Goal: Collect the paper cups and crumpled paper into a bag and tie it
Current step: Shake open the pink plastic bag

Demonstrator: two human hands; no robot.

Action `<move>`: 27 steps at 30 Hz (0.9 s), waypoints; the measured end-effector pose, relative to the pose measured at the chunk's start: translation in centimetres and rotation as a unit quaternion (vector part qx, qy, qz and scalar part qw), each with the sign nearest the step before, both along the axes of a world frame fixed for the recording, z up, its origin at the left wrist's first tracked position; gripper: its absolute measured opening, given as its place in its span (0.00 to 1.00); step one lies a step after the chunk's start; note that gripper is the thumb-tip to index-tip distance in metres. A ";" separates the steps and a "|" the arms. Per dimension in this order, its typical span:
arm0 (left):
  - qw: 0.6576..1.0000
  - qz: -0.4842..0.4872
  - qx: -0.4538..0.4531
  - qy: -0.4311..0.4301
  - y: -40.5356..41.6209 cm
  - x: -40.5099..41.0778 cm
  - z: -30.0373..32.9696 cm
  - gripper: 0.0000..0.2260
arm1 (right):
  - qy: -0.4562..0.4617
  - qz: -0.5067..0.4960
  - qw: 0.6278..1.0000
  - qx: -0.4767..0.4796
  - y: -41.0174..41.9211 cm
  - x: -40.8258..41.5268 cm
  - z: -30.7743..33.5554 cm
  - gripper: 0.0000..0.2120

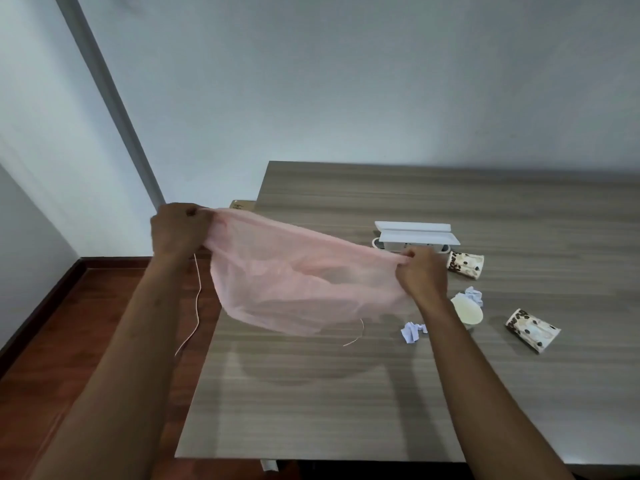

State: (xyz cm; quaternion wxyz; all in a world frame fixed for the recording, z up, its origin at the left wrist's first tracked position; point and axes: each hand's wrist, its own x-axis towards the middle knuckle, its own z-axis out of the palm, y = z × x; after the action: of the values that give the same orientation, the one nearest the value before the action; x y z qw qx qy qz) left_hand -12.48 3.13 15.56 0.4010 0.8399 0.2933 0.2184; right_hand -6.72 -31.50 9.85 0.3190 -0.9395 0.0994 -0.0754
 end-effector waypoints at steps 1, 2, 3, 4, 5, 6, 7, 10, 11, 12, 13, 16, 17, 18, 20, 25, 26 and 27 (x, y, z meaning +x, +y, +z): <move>1.000 0.013 0.007 0.008 0.9 -0.3 -0.2 0.10 | -0.012 -0.008 1.000 0.008 -0.2 0.2 0.2 0.13; 0.999 0.029 0.014 0.016 1.6 -0.7 -0.3 0.11 | -0.022 -0.014 1.000 0.012 -0.5 0.4 0.4 0.12; 0.999 0.041 0.019 0.022 2.3 -1.1 -0.6 0.14 | -0.029 -0.017 0.999 0.014 -0.8 0.8 0.6 0.11; 0.998 0.048 0.022 0.027 2.9 -1.5 -0.7 0.16 | -0.035 -0.018 0.999 0.016 -1.0 1.1 0.9 0.11; 0.997 0.051 0.032 0.037 3.4 -1.8 -1.0 0.17 | -0.041 -0.014 0.999 0.021 -1.1 1.3 1.2 0.10; 0.996 0.050 0.050 0.062 3.6 -2.2 -1.1 0.16 | -0.048 -0.007 0.999 0.023 -1.1 1.4 1.5 0.10; 0.992 0.048 0.067 0.093 3.8 -2.4 -1.1 0.14 | -0.053 0.001 0.998 0.022 -1.0 1.4 1.8 0.09; 0.980 0.038 0.110 0.164 2.7 -2.9 -1.0 0.16 | -0.053 0.027 0.998 0.021 0.0 1.1 2.6 0.07; 0.975 0.026 0.144 0.166 1.9 -2.9 -1.1 0.22 | -0.045 0.034 0.998 0.021 0.3 1.0 2.7 0.07; 0.972 0.007 0.187 0.143 0.7 -2.8 -1.1 0.28 | -0.038 0.043 0.998 0.023 0.7 0.9 2.8 0.07; 0.967 -0.028 0.234 0.098 -0.6 -2.7 -1.2 0.32 | -0.030 0.053 0.998 0.028 1.1 0.7 2.9 0.07; 0.901 -0.185 0.393 -0.009 -4.9 -2.5 -2.2 0.27 | -0.011 0.081 0.996 0.043 1.9 0.2 3.0 0.05; 0.874 -0.219 0.433 -0.031 -6.1 -2.5 -2.5 0.23 | -0.007 0.080 0.996 0.047 2.0 0.0 2.9 0.05; 0.853 -0.248 0.457 -0.043 -7.3 -2.5 -2.7 0.18 | -0.004 0.077 0.996 0.052 2.0 -0.2 2.9 0.05; 0.830 -0.334 0.447 -0.007 -9.3 -2.6 -3.0 0.08 | -0.001 0.075 0.995 0.062 2.0 -0.3 2.9 0.05; 0.817 -0.453 0.253 0.253 -11.2 -0.7 -8.2 0.21 | 0.007 0.095 0.994 0.058 1.6 -0.4 2.3 0.04; 0.831 -0.437 0.243 0.244 -11.1 -0.3 -9.4 0.26 | 0.005 0.102 0.993 0.053 1.4 -0.4 2.3 0.05; 0.848 -0.411 0.241 0.231 -10.8 0.0 -10.3 0.30 | 0.005 0.108 0.993 0.048 1.2 -0.4 2.4 0.06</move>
State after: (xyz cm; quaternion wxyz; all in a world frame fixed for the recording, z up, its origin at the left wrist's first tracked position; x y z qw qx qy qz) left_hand -12.49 -7.64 5.23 0.1596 0.9802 -0.0564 -0.1023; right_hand -7.10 -30.27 12.21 0.3700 -0.9285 0.0022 -0.0313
